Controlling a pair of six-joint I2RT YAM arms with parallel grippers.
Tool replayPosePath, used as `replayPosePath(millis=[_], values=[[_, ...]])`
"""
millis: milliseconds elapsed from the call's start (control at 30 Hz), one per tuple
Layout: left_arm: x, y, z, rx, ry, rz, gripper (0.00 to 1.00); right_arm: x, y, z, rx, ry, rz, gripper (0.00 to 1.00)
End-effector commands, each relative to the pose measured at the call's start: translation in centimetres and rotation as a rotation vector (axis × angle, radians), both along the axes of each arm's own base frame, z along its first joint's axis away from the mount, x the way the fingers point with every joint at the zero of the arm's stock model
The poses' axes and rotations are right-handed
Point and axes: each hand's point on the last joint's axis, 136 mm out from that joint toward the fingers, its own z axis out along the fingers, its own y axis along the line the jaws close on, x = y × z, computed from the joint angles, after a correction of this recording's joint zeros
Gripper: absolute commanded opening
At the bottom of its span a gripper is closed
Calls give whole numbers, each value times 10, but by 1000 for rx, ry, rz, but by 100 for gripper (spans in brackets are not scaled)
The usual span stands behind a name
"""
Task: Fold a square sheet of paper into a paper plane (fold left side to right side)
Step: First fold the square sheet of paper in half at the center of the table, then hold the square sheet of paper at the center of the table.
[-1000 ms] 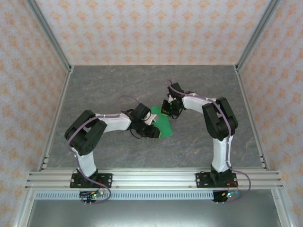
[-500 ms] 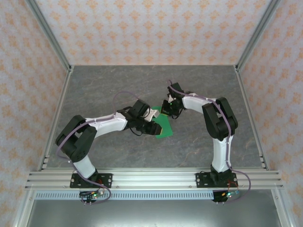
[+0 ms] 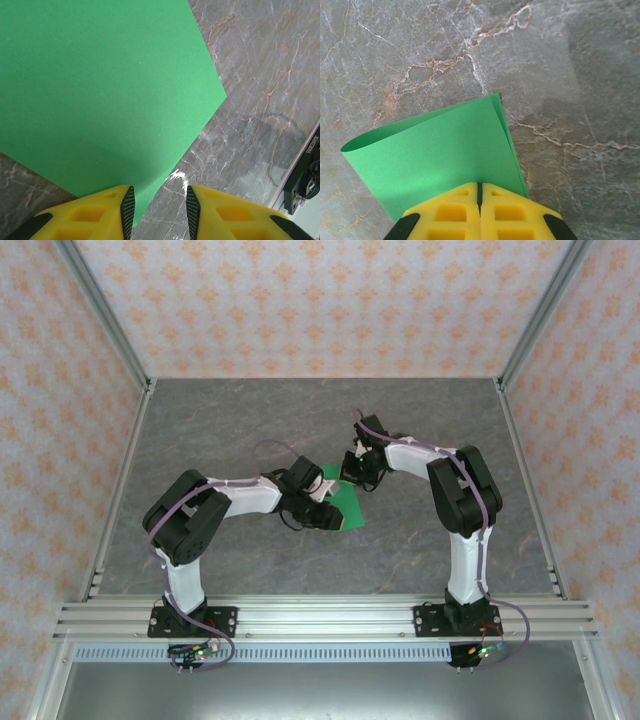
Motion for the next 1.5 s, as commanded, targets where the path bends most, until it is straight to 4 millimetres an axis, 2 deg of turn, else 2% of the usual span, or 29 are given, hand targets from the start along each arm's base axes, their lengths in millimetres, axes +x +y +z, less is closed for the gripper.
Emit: replayPosePath(millis=[0, 200, 300, 467, 533, 600, 733, 933, 1133, 1333, 1367, 1467], values=[[-24, 8, -1, 18, 36, -53, 36, -11, -28, -34, -148, 71, -31, 8], [-44, 16, 0, 5, 59, -100, 36, -11, -29, -34, -149, 72, -31, 7], [-44, 16, 12, -15, 25, -105, 36, -12, -29, -34, -150, 75, -30, 8], [-23, 8, 53, -89, -87, -73, 37, -12, -29, -35, -150, 76, -32, 8], [-5, 11, 68, -114, -124, -18, 36, -12, -29, -34, -149, 72, -31, 8], [16, 19, 71, -90, -151, 53, 32, -11, -29, -33, -146, 71, -32, 8], [46, 16, 62, -93, -137, 105, 32, -11, -27, -33, -137, 70, -31, 8], [65, -2, 35, -120, -70, 134, 31, -11, -26, -32, -131, 70, -29, 8], [61, -5, 29, -87, -75, 127, 31, -10, -24, -30, -122, 64, -28, 8], [51, 1, 12, 4, -61, 112, 31, -5, -18, -20, -86, 31, -24, 9], [48, 3, -3, 31, -34, 113, 31, -3, -17, -17, -79, 23, -24, 9], [45, 6, -13, 67, -20, 117, 31, 2, -13, -6, -60, -1, -22, 10]])
